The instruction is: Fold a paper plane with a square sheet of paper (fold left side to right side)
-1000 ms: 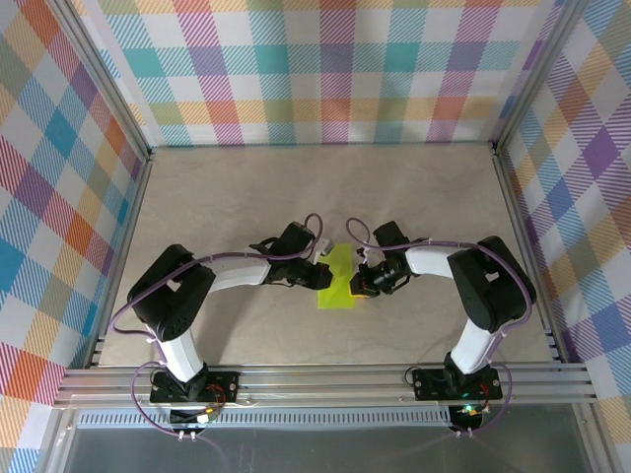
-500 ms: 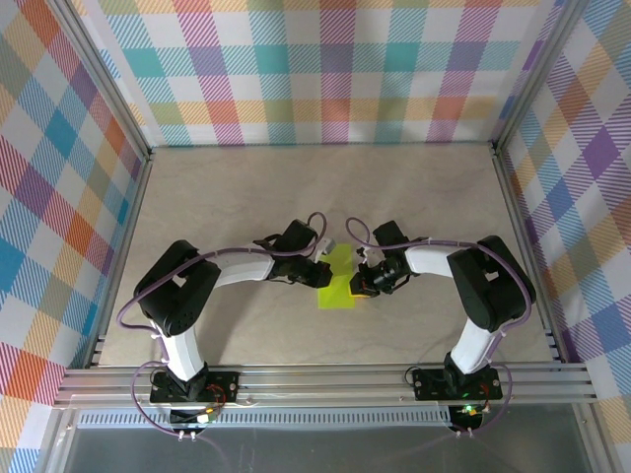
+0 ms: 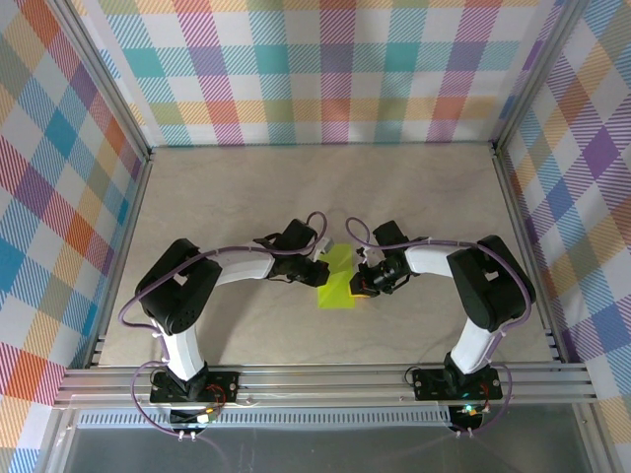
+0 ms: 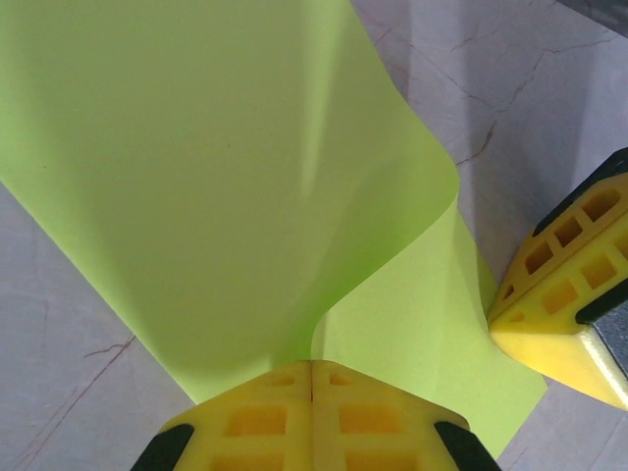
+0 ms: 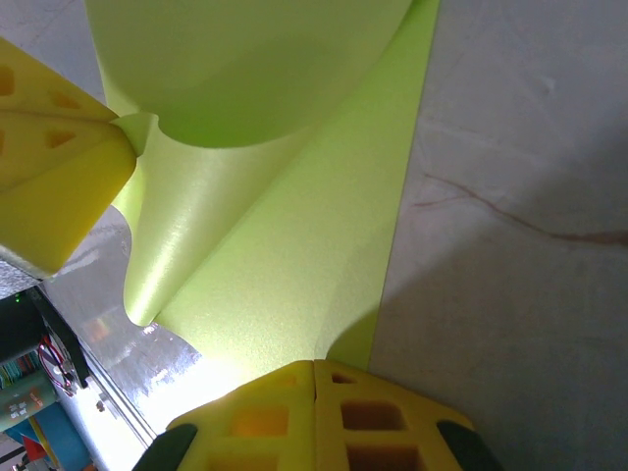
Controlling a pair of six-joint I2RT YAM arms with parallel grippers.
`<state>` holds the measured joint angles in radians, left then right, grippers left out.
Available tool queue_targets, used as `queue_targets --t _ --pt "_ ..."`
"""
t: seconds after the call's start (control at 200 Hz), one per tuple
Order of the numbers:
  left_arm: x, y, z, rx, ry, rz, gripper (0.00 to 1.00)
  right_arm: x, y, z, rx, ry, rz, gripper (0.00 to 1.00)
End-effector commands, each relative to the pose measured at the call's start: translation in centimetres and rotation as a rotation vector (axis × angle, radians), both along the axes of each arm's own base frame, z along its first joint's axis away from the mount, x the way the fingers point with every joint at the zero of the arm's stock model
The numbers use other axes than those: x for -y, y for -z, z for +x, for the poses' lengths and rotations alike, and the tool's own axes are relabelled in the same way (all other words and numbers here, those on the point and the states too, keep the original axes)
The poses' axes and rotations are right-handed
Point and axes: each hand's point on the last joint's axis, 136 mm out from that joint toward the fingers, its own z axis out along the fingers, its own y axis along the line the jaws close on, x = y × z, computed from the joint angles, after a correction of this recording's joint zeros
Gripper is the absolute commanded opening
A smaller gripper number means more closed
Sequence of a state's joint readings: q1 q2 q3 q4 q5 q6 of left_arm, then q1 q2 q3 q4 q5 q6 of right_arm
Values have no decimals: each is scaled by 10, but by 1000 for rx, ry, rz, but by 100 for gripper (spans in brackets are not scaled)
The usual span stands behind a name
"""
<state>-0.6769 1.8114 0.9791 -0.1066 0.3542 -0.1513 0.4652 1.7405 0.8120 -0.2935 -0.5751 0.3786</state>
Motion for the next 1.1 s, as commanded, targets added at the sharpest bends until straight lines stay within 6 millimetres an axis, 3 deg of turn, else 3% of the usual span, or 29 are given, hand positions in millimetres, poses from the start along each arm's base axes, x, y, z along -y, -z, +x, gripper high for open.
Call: queue_targets --t 0.0,0.5,0.87,1.095 --pt "-5 2 8 4 -6 17 0 23 30 -8 -39 13 -147 0" --pt "-8 16 3 -29 -4 33 0 17 22 -6 -34 12 -111 0" --pt "-13 31 -5 -58 -11 53 0 -24 -43 16 50 35 178 0" --pt "-13 30 -5 -53 -10 57 0 -48 -42 19 50 33 226 0"
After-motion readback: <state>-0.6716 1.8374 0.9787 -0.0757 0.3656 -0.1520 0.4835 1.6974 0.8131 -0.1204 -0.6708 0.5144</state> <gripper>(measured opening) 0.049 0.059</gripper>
